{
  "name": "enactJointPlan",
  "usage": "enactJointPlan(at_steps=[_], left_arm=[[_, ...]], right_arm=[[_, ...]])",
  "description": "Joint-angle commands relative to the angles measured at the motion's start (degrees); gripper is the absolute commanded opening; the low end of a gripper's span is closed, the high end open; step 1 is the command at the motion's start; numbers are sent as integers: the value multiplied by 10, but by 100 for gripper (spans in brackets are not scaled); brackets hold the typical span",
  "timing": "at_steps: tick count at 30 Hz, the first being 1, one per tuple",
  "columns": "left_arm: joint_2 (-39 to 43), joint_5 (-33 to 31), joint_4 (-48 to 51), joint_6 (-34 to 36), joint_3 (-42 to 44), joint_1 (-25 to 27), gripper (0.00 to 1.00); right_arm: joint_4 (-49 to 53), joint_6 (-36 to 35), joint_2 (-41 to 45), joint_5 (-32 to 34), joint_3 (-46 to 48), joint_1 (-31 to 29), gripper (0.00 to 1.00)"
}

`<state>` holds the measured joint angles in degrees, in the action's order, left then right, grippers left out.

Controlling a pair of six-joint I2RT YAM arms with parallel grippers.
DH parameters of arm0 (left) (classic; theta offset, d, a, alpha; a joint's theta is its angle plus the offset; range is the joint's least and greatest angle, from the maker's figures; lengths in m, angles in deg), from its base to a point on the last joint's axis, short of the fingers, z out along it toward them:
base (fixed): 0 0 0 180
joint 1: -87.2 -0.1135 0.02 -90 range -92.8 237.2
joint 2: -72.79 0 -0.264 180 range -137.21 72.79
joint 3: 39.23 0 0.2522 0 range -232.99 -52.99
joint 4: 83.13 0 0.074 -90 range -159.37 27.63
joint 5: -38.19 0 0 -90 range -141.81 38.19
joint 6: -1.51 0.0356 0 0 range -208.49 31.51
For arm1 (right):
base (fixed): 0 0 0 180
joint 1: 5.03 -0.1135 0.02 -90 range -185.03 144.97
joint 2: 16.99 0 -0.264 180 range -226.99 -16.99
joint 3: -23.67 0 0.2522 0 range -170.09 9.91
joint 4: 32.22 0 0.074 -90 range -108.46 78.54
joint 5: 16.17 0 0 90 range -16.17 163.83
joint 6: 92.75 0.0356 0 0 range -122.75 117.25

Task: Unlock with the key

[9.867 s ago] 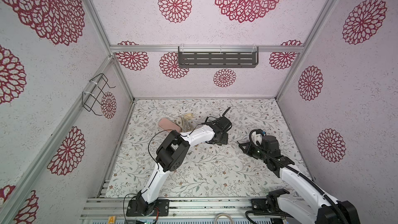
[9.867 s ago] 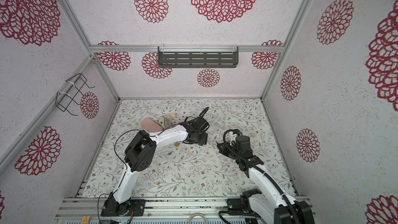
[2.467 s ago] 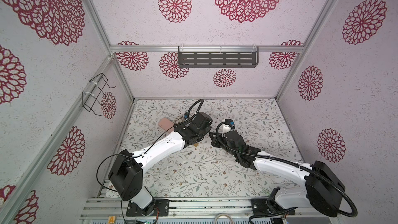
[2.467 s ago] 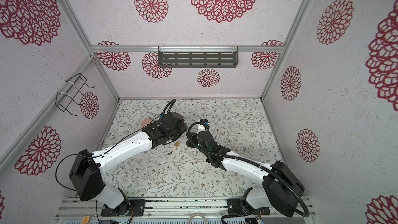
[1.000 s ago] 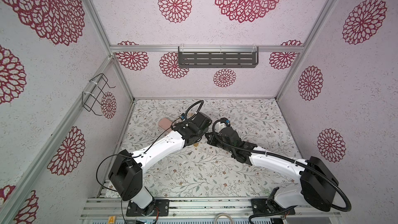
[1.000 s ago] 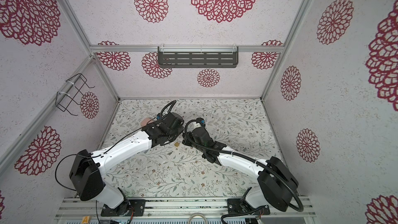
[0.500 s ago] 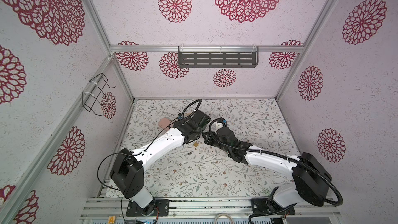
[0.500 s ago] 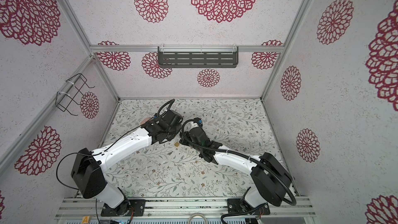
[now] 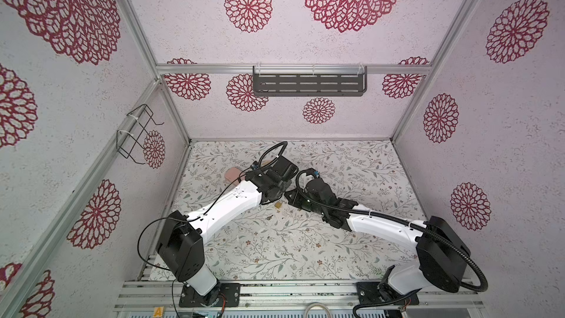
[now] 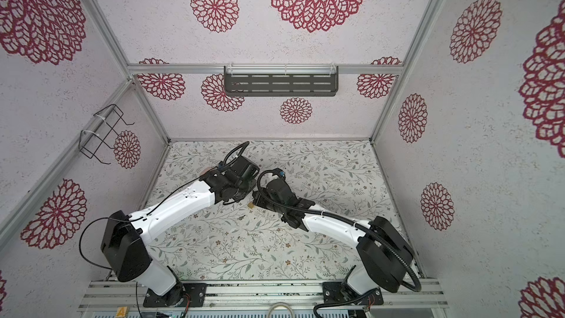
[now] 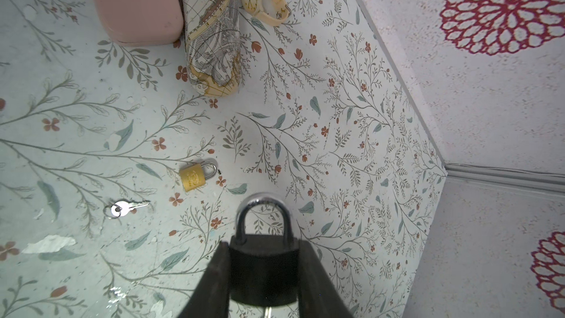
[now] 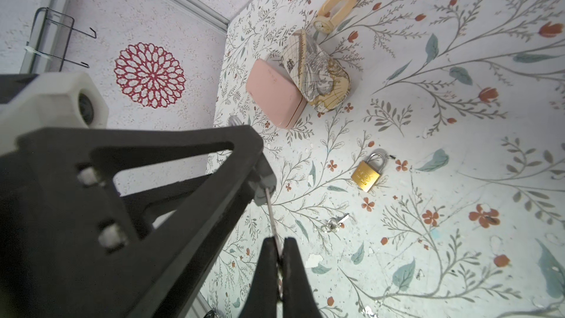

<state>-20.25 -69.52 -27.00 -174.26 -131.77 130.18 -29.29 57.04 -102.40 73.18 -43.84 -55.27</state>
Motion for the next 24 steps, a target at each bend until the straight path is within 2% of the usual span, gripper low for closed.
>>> enactJointPlan(at_steps=[1,5,9,12,15,20,22,24], left_arm=[[-2,101,44,22,-23,46,0],[-3,104,60,32,-33,59,0],[-12,120,85,43,-41,63,0],[-2,119,82,33,-35,64,0],[4,117,92,35,-33,61,0],[34,130,58,5,9,51,0],[46,131,54,-3,20,45,0],[54,136,50,-8,26,36,0]], right_arm=[[-119,37,-9,6,-15,23,0],[-148,56,-6,12,-9,25,0],[-105,0,-6,75,-27,14,0],[-120,-18,-9,91,-20,12,0],[-98,-23,-8,95,-24,11,0],[-217,55,-2,25,34,17,0],[-195,56,2,31,34,10,0],[-150,38,11,66,34,-1,0]])
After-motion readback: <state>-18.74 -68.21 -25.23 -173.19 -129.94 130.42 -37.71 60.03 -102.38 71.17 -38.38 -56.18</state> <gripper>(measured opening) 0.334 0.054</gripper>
